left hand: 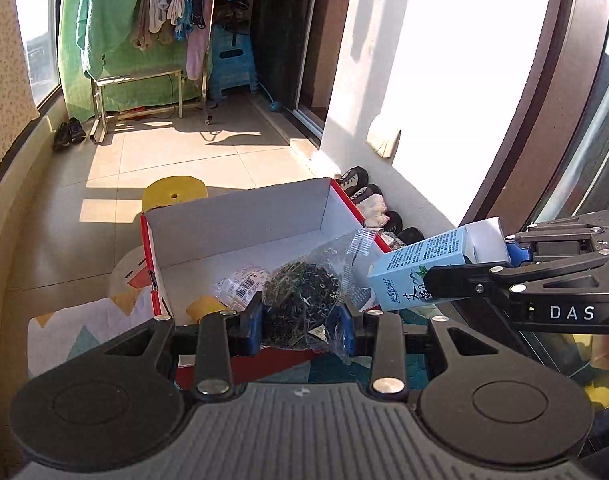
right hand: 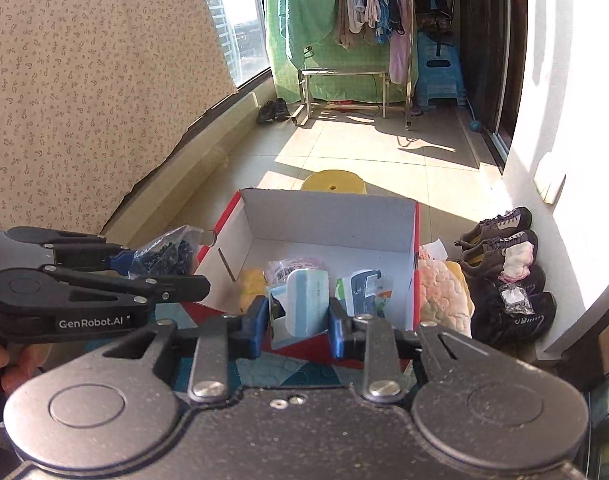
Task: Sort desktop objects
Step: 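Carry the seed bag and blue carton with both grippers over the shoebox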
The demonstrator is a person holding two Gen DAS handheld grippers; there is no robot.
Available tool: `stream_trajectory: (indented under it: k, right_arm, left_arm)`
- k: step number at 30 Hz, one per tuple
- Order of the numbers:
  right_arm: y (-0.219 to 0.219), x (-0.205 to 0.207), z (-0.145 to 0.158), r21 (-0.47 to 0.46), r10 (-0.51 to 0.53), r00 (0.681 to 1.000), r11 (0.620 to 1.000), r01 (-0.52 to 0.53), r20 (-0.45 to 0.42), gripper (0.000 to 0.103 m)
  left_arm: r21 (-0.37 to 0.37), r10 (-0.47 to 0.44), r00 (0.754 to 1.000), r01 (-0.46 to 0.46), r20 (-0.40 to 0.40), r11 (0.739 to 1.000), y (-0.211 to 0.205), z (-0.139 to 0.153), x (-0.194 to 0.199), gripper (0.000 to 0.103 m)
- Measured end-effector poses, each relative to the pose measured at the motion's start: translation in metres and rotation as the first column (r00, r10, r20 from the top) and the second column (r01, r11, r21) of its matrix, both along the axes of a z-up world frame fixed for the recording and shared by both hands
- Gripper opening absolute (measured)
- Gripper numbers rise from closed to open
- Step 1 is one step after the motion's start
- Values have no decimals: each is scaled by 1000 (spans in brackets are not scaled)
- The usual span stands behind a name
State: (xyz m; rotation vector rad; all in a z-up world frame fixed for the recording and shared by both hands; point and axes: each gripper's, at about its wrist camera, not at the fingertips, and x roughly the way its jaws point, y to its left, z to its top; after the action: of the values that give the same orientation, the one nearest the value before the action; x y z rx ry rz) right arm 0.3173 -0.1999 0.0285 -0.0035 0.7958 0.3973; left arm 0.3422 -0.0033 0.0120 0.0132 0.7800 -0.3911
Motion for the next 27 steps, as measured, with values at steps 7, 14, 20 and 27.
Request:
stream_trajectory:
  k: [7, 14, 20, 27]
  right_arm:
    - [-4, 44, -17, -18, -39, 999, 999, 39, 4, 30]
    - [-10, 93, -46, 3, -112, 993, 994, 112, -26, 30]
    - [-6, 128, -72, -6, -144, 988, 990, 144, -52, 30]
    - [5, 158, -99, -12, -175, 979, 985, 174, -101, 30]
  left_arm:
    - [38, -25, 1000, 25, -16, 999, -7, -17, 50, 35]
    - [127, -12, 999, 16, -31, 992, -12, -43, 102, 35]
    - [172, 8, 997, 5, -76, 985, -10, -67, 138, 35]
    - [220, 14, 992, 14, -125, 975, -19, -100, 172, 35]
